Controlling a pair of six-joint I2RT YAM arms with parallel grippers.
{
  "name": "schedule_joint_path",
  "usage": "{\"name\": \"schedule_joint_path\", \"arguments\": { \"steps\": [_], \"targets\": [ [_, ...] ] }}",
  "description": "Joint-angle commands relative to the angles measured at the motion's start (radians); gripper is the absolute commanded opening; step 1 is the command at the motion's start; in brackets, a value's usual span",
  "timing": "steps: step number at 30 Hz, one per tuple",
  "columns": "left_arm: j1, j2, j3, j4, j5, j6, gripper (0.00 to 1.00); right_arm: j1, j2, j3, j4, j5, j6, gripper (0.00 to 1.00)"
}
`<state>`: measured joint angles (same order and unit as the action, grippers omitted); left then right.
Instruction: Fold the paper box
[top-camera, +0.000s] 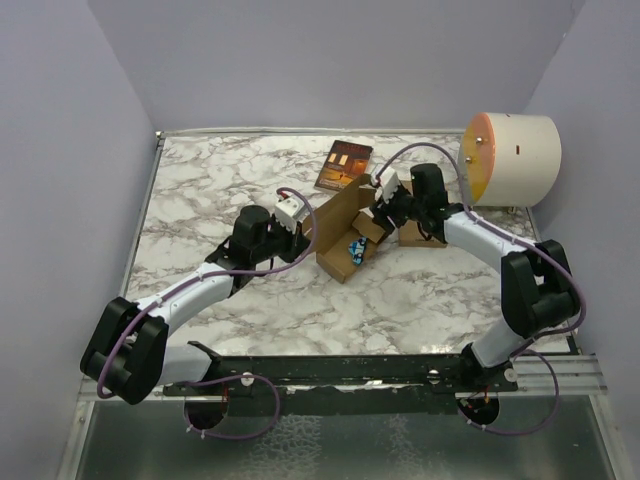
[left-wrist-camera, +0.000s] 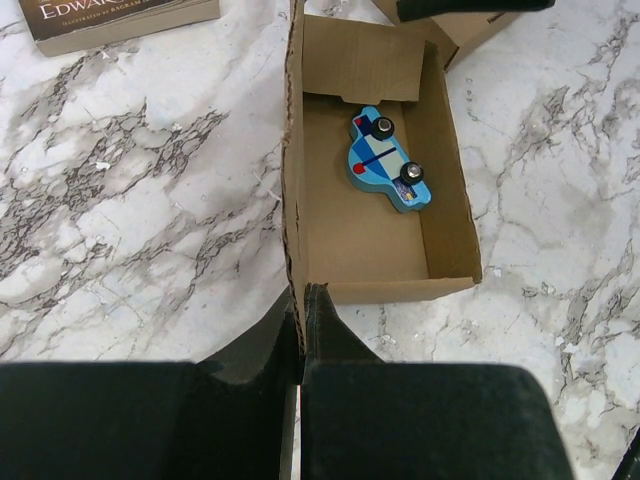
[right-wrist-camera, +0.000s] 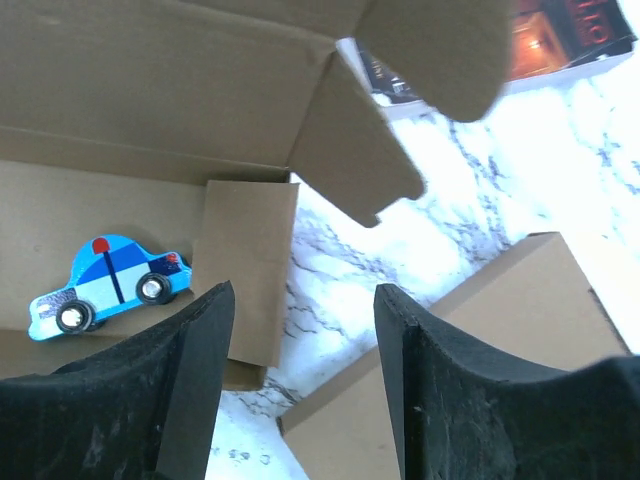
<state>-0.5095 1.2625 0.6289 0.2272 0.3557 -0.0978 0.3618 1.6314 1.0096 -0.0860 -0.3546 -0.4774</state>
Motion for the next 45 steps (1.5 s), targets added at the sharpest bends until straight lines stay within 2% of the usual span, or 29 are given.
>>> {"name": "schedule_joint_path", "arguments": {
  "steps": [1, 11, 14, 17, 20, 21, 24, 28, 29, 32, 34, 45],
  "targets": [
    [0.006, -0.010, 0.037, -0.003, 0.023, 0.016, 0.00, -0.039, -0.010, 0.000, -0.037, -0.110, -0.027, 0.59],
    [0.006, 0.007, 0.043, 0.006, 0.063, 0.020, 0.00, -0.038, 0.168, 0.083, -0.074, -0.174, 0.011, 0.59],
    [0.006, 0.015, 0.044, 0.014, 0.074, 0.018, 0.00, -0.036, 0.214, 0.101, -0.065, -0.131, 0.028, 0.55],
    [0.007, 0.028, 0.048, 0.026, 0.083, 0.014, 0.00, -0.023, 0.242, 0.104, -0.038, -0.042, 0.030, 0.39],
    [0.006, 0.043, 0.059, 0.030, 0.087, 0.010, 0.00, -0.006, 0.240, 0.070, 0.011, 0.064, 0.022, 0.04],
    [0.007, 0.048, 0.062, 0.031, 0.088, 0.009, 0.00, -0.003, 0.233, 0.060, 0.027, 0.100, 0.018, 0.01],
    [0.006, 0.054, 0.067, 0.034, 0.085, 0.009, 0.00, 0.001, 0.210, 0.037, 0.058, 0.162, 0.015, 0.01],
    [0.007, 0.053, 0.071, 0.034, 0.085, 0.009, 0.00, 0.002, 0.197, 0.030, 0.035, 0.110, 0.006, 0.01],
    [0.007, 0.052, 0.071, 0.033, 0.084, 0.009, 0.00, 0.003, 0.192, 0.032, 0.022, 0.081, 0.003, 0.05],
    [0.006, 0.047, 0.069, 0.028, 0.078, 0.009, 0.00, 0.002, 0.164, 0.030, 0.012, 0.038, 0.008, 0.29],
    [0.006, 0.043, 0.066, 0.026, 0.073, 0.011, 0.00, 0.002, 0.145, 0.029, 0.009, 0.029, 0.010, 0.35],
    [0.006, 0.039, 0.071, 0.016, 0.069, 0.012, 0.00, 0.002, 0.089, 0.023, 0.010, 0.000, 0.020, 0.38]
  ]
}}
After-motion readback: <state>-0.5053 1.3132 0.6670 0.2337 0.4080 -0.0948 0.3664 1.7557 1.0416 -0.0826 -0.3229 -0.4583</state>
